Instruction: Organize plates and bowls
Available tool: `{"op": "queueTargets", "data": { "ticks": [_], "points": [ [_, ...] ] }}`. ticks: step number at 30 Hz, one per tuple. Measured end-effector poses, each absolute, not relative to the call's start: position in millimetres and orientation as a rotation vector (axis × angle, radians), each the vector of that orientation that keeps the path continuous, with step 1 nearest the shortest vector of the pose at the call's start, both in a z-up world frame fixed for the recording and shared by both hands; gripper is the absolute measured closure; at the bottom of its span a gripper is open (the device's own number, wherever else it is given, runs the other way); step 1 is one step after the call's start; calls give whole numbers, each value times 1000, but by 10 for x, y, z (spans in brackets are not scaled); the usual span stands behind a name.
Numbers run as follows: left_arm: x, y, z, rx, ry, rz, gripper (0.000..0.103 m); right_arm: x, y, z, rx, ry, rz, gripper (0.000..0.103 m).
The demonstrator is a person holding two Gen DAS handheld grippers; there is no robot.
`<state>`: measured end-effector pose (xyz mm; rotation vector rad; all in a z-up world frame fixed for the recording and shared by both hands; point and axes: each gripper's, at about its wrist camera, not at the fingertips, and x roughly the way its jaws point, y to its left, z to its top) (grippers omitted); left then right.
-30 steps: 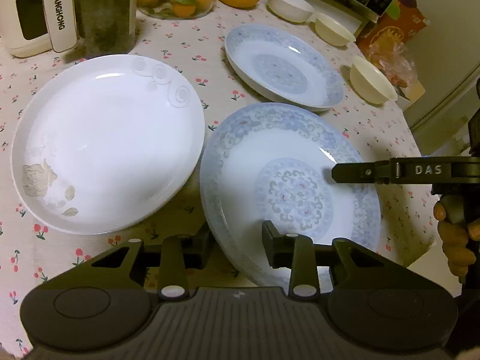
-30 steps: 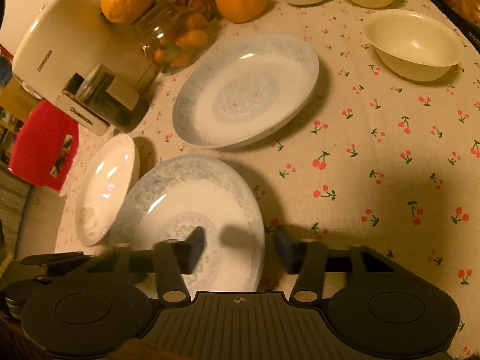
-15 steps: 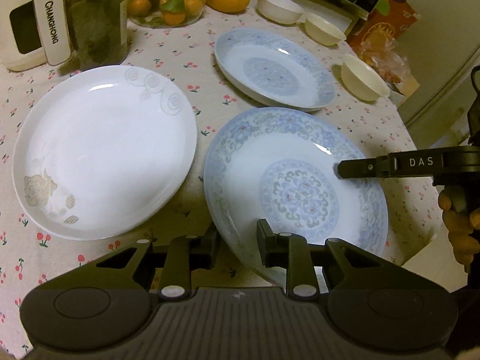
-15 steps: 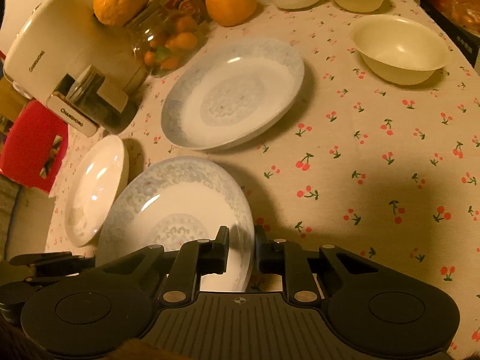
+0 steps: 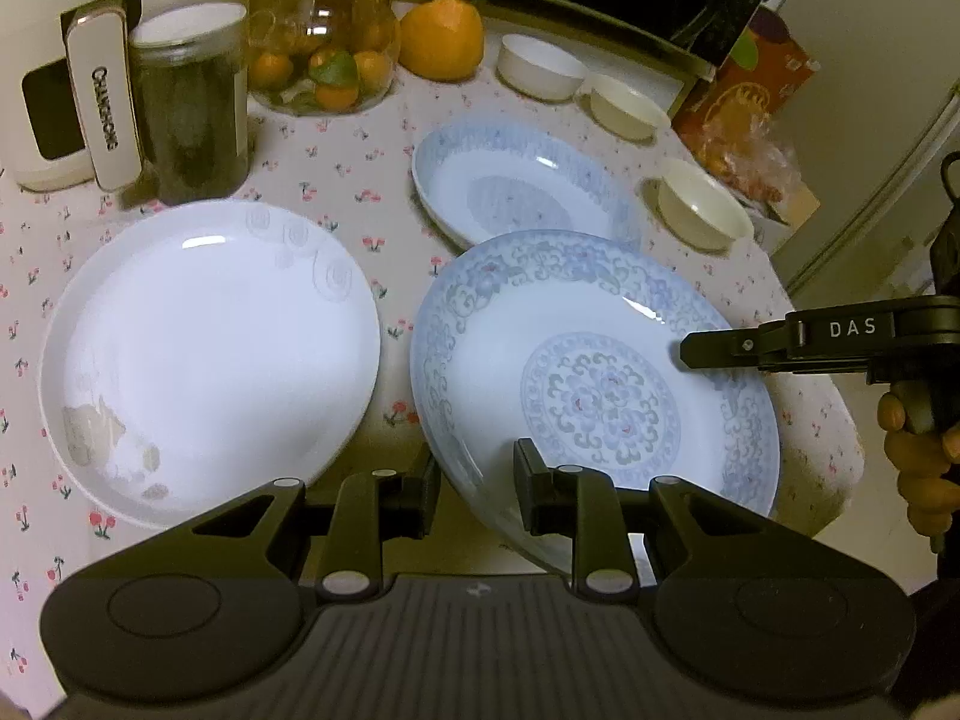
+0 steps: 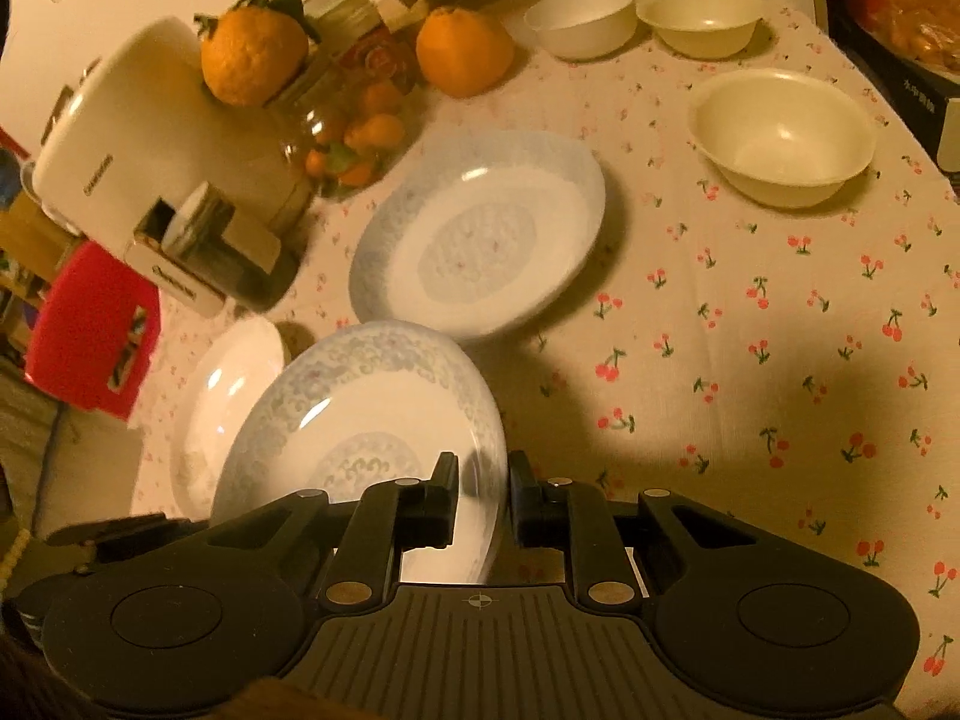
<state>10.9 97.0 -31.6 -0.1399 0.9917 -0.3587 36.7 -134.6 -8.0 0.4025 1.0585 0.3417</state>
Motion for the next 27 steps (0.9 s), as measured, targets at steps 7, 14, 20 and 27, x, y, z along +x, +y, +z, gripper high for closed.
{"op": "queueTargets", "data": {
  "ticks": [7,14,20,27],
  "points": [
    [255,946,-194,-163,946,-323,85,488,-1401,-10,443,1036,328,86],
    [497,882,-141,-154,913,-306,85,723,-1487,3,504,1017,288,86],
    [727,781,-125,-131,884,-283,85,989,-1523,-61,546,1011,238,86],
    [973,716,-163,-117,853,-243,85,1213,-1533,-140,583,1009,184,85]
  ]
}}
